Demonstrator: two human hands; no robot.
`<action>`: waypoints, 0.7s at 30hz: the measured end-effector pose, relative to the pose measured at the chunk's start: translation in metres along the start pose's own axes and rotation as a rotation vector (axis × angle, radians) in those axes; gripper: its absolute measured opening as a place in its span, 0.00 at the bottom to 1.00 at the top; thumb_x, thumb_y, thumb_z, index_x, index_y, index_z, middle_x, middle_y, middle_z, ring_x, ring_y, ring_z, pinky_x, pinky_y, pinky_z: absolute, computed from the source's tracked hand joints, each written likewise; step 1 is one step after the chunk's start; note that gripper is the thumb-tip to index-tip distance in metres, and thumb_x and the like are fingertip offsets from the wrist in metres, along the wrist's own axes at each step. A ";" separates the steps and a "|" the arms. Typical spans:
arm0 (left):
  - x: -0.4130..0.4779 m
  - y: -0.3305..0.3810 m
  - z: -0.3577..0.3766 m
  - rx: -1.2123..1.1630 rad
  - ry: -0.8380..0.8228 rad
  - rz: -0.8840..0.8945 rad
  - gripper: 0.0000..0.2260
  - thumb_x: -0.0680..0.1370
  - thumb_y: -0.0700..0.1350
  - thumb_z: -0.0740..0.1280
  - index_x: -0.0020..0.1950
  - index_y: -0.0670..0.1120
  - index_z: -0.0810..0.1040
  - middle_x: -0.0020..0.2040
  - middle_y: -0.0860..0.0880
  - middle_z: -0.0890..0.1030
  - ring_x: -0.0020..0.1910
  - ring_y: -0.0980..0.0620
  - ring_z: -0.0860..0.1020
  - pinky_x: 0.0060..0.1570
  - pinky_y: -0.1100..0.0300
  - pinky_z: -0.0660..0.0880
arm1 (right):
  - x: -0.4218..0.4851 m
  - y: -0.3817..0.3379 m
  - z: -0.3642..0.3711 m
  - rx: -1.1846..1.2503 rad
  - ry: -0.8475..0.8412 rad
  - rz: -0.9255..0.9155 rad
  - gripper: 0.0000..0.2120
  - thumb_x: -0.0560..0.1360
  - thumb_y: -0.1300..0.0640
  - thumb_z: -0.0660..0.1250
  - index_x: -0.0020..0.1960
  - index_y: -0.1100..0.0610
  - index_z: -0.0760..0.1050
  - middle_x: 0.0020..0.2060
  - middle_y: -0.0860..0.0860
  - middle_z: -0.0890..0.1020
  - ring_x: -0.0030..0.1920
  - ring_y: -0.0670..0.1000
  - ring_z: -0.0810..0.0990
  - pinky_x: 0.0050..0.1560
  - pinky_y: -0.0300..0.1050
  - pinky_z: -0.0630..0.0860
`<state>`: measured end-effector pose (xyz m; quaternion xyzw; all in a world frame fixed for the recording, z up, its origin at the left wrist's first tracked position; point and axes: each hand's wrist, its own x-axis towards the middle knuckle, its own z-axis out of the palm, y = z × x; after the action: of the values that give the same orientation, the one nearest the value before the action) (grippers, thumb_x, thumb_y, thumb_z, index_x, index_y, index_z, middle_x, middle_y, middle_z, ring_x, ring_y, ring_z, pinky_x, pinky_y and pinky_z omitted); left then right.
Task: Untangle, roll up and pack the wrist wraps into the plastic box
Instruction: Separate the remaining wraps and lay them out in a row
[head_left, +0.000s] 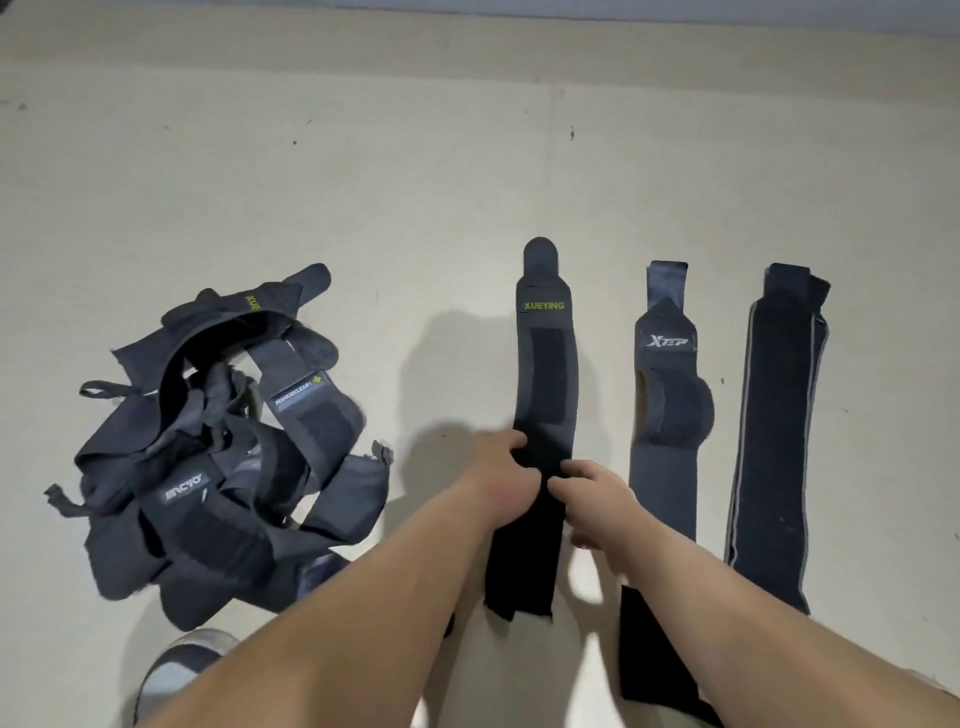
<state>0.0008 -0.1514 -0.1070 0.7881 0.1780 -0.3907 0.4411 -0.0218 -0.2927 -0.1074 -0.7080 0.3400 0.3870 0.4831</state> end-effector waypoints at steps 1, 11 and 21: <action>-0.006 -0.003 0.002 0.001 -0.001 0.007 0.27 0.82 0.41 0.68 0.81 0.48 0.68 0.78 0.46 0.72 0.75 0.47 0.71 0.74 0.58 0.68 | -0.002 0.001 0.000 -0.014 0.003 0.007 0.22 0.80 0.60 0.64 0.73 0.53 0.72 0.50 0.54 0.79 0.39 0.51 0.75 0.32 0.43 0.70; -0.070 -0.062 -0.090 -0.033 0.576 -0.003 0.10 0.78 0.40 0.63 0.57 0.46 0.79 0.56 0.50 0.75 0.50 0.47 0.77 0.49 0.54 0.73 | -0.069 -0.072 0.079 -0.205 -0.071 -0.224 0.06 0.79 0.62 0.60 0.45 0.58 0.74 0.41 0.57 0.76 0.41 0.57 0.75 0.43 0.50 0.73; -0.066 -0.110 -0.152 -0.456 0.456 -0.150 0.17 0.66 0.45 0.71 0.38 0.49 0.61 0.37 0.44 0.66 0.38 0.46 0.65 0.39 0.52 0.63 | -0.085 -0.087 0.133 -0.068 -0.171 -0.175 0.09 0.80 0.58 0.63 0.51 0.60 0.81 0.43 0.58 0.86 0.41 0.55 0.83 0.44 0.49 0.81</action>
<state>-0.0405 0.0403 -0.0706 0.7208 0.4128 -0.1857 0.5249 -0.0161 -0.1311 -0.0274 -0.7153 0.2211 0.4138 0.5179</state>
